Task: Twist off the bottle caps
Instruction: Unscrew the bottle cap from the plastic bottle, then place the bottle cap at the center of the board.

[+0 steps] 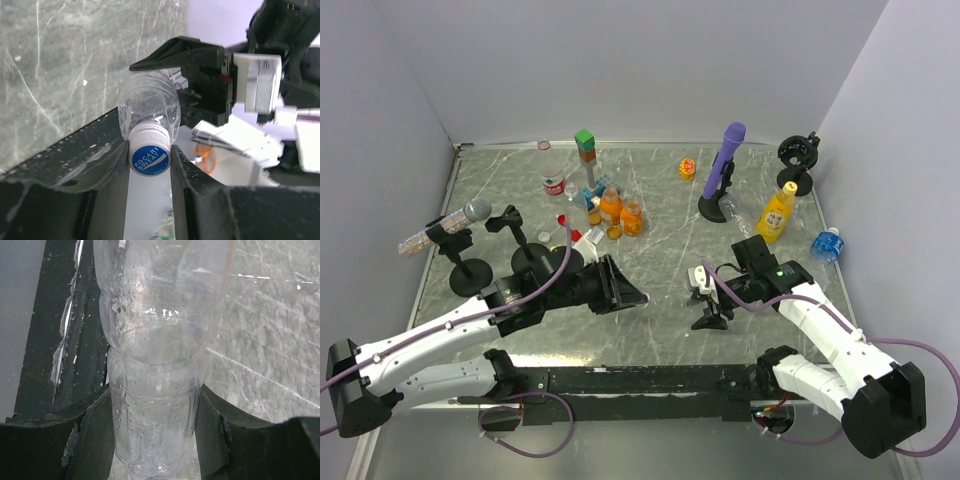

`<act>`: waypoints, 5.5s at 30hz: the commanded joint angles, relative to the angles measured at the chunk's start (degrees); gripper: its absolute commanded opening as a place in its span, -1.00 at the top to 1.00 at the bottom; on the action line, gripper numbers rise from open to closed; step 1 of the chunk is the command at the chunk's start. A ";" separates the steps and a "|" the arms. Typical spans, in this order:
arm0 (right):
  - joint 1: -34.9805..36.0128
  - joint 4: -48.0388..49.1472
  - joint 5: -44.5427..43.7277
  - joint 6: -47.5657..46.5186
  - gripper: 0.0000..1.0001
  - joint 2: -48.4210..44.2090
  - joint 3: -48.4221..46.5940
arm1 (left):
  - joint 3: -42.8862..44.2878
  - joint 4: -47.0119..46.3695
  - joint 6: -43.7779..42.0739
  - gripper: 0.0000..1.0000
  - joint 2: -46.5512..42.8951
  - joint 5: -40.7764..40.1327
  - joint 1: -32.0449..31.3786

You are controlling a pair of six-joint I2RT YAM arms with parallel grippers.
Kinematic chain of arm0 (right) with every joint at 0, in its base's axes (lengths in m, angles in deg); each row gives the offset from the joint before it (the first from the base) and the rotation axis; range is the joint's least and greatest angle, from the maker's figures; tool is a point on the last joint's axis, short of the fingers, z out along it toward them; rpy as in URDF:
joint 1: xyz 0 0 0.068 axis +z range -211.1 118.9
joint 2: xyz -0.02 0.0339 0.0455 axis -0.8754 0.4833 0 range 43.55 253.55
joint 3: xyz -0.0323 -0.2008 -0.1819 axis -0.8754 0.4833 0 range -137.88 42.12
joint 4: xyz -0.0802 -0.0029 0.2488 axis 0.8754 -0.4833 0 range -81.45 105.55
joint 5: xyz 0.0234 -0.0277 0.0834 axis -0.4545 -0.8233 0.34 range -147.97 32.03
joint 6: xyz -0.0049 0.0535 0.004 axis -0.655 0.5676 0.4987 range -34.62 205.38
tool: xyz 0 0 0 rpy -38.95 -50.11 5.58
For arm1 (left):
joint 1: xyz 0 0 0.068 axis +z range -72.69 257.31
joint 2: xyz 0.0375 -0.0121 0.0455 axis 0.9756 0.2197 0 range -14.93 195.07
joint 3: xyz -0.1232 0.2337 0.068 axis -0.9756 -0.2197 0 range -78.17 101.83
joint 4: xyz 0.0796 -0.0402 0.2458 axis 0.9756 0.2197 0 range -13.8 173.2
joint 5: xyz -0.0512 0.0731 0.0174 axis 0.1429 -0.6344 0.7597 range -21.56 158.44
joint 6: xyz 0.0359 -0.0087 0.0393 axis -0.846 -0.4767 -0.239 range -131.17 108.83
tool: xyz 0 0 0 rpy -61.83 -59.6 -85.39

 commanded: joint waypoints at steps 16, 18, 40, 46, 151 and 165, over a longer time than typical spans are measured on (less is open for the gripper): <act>-0.15 -2.49 -1.21 -3.03 0.68 -1.08 0.17 | 1.67 0.59 -2.07 -0.85 -7.01 -5.59 -0.22; -0.15 -2.49 -1.21 -3.11 0.68 -1.08 0.17 | -0.18 -0.99 -7.76 -0.91 -9.73 -4.72 -0.22; -0.33 -2.58 -1.03 -3.11 0.68 -1.17 0.35 | -14.16 -32.19 -75.39 -0.78 -8.17 19.27 -0.14; -0.33 -2.66 -0.95 -3.29 0.68 -1.08 0.26 | -13.28 -32.02 -75.47 -0.51 -5.18 20.34 0.04; -31.18 9.47 3.97 17.63 0.65 -12.59 -0.97 | 23.93 -1.45 -32.23 0.99 45.57 -13.58 1.01; -24.59 9.55 2.31 17.10 0.64 -11.10 -0.88 | -10.46 16.56 -14.30 0.91 8.37 -23.24 8.20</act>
